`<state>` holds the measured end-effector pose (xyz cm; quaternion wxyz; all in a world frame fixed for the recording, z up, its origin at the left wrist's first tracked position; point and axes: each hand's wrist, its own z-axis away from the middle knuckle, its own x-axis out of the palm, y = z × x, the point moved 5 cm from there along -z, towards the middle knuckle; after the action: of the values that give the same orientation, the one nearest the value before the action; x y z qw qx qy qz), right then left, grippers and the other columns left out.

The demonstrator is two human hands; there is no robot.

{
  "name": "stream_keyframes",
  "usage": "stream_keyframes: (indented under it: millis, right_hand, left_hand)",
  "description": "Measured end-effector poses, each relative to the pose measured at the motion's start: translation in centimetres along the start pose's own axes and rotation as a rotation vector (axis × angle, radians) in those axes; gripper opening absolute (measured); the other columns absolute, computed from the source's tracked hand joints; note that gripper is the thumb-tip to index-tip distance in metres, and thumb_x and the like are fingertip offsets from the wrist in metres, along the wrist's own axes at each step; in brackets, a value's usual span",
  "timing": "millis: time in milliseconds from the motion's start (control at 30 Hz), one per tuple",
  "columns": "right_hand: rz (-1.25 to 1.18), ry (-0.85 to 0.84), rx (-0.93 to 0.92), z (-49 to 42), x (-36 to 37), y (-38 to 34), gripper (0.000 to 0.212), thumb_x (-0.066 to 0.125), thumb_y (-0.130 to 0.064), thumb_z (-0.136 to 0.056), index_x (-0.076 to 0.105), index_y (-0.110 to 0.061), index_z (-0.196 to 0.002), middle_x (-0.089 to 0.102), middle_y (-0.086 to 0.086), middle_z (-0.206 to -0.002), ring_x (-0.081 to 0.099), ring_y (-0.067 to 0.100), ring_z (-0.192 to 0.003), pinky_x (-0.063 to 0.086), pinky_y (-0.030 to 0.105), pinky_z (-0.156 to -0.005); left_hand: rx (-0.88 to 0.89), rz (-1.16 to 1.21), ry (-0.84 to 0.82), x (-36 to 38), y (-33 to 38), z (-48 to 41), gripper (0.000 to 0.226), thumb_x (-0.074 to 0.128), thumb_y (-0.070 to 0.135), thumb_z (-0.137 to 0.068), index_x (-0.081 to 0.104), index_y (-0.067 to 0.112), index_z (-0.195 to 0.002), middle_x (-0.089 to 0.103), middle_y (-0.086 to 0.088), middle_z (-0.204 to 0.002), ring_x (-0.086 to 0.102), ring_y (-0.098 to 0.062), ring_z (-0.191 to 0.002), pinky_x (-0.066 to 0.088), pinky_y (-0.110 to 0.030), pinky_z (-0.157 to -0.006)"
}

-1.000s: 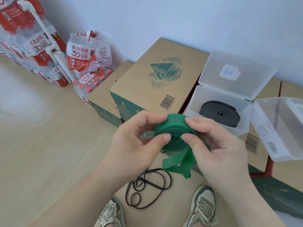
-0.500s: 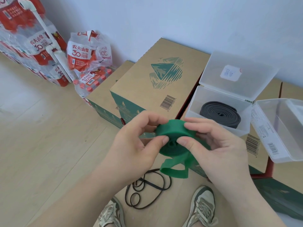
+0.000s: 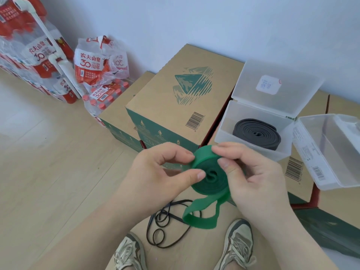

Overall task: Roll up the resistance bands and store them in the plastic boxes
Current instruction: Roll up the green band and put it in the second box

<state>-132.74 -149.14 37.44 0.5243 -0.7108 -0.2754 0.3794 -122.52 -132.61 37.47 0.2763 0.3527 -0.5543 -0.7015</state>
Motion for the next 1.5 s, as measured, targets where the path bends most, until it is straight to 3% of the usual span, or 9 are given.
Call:
stream_keyframes:
  millis: [100,333,567,633,733,933,1133,1300,1500]
  right_hand:
    - [0.130,-0.068,-0.107,0.2,0.6,-0.4,0.028,0.068,-0.003,-0.088,0.082,-0.025,-0.098,0.074,-0.014,-0.112,0.069,0.011,-0.110,0.054,0.020,-0.091]
    - [0.037,-0.166,-0.048,0.2,0.6,-0.3,0.022,0.072,-0.003,-0.084,0.082,-0.021,-0.094,0.075,-0.009,-0.110,0.071,0.016,-0.108,0.057,0.030,-0.091]
    - [-0.107,-0.102,0.154,-0.3,-0.4,0.1,0.038,0.084,-0.005,-0.080,0.079,-0.033,-0.105,0.079,-0.010,-0.107,0.074,0.011,-0.104,0.062,0.030,-0.086]
    - [-0.188,-0.096,0.151,-0.3,-0.2,-0.1,0.038,0.079,-0.004,-0.084,0.078,-0.032,-0.109,0.079,-0.006,-0.110,0.075,0.015,-0.105,0.061,0.033,-0.090]
    - [-0.315,-0.075,0.130,-0.5,0.0,-1.0,0.032,0.072,-0.009,-0.084,0.077,-0.021,-0.112,0.079,-0.002,-0.109,0.075,0.012,-0.102,0.059,0.023,-0.087]
    - [-0.060,-0.058,0.021,-0.2,0.3,-0.2,0.042,0.072,0.006,-0.089,0.079,-0.033,-0.105,0.077,-0.016,-0.111,0.071,0.006,-0.110,0.053,0.015,-0.092]
    - [0.200,-0.135,-0.168,0.3,1.4,-0.1,0.028,0.068,-0.004,-0.090,0.081,-0.020,-0.110,0.072,-0.008,-0.119,0.068,0.015,-0.112,0.056,0.029,-0.091]
    - [-0.068,0.021,0.093,-0.2,0.2,0.3,0.033,0.088,-0.003,-0.074,0.079,-0.025,-0.097,0.079,-0.009,-0.106,0.074,0.012,-0.104,0.060,0.032,-0.093]
    - [-0.264,-0.051,0.166,-0.6,0.7,0.0,0.039,0.075,0.004,-0.086,0.078,-0.025,-0.112,0.079,0.001,-0.110,0.075,0.017,-0.103,0.061,0.022,-0.081]
  left_hand:
    - [-0.006,-0.042,-0.009,0.1,0.0,-0.2,0.021,0.090,0.010,-0.074,0.069,0.010,-0.081,0.079,0.009,-0.104,0.079,-0.016,-0.083,0.064,-0.027,-0.074]
    - [0.055,-0.093,-0.081,0.1,0.4,0.2,0.038,0.090,0.005,-0.074,0.075,0.028,-0.099,0.074,0.003,-0.098,0.077,-0.020,-0.088,0.063,-0.022,-0.070]
    - [0.173,0.040,0.041,-1.0,0.3,-0.3,0.036,0.087,0.011,-0.078,0.079,0.020,-0.111,0.074,-0.001,-0.104,0.070,-0.024,-0.100,0.064,-0.041,-0.076]
    - [0.142,0.136,0.089,-1.2,0.1,-0.3,0.034,0.086,0.014,-0.078,0.079,0.024,-0.110,0.077,-0.004,-0.104,0.071,-0.027,-0.100,0.063,-0.048,-0.081]
    - [0.084,0.256,0.109,-0.8,-0.2,-0.2,0.032,0.082,0.016,-0.078,0.077,0.026,-0.108,0.079,-0.009,-0.104,0.073,-0.031,-0.102,0.061,-0.052,-0.088]
    - [0.073,0.082,0.008,-0.4,-0.4,-0.1,0.030,0.084,0.003,-0.082,0.067,0.020,-0.100,0.074,0.009,-0.116,0.070,-0.016,-0.109,0.064,-0.040,-0.082]
    - [0.247,-0.290,-0.055,0.4,0.7,0.3,0.035,0.077,0.008,-0.088,0.066,0.028,-0.114,0.069,0.021,-0.110,0.065,-0.004,-0.114,0.061,-0.021,-0.085]
    - [0.243,-0.155,-0.010,0.1,0.0,0.0,0.042,0.074,-0.002,-0.089,0.073,0.026,-0.120,0.070,0.012,-0.111,0.067,-0.019,-0.111,0.064,-0.031,-0.077]
    - [0.143,0.122,0.094,-0.7,-0.6,-0.3,0.039,0.072,-0.003,-0.091,0.073,0.026,-0.118,0.077,-0.001,-0.109,0.070,-0.023,-0.106,0.063,-0.041,-0.079]
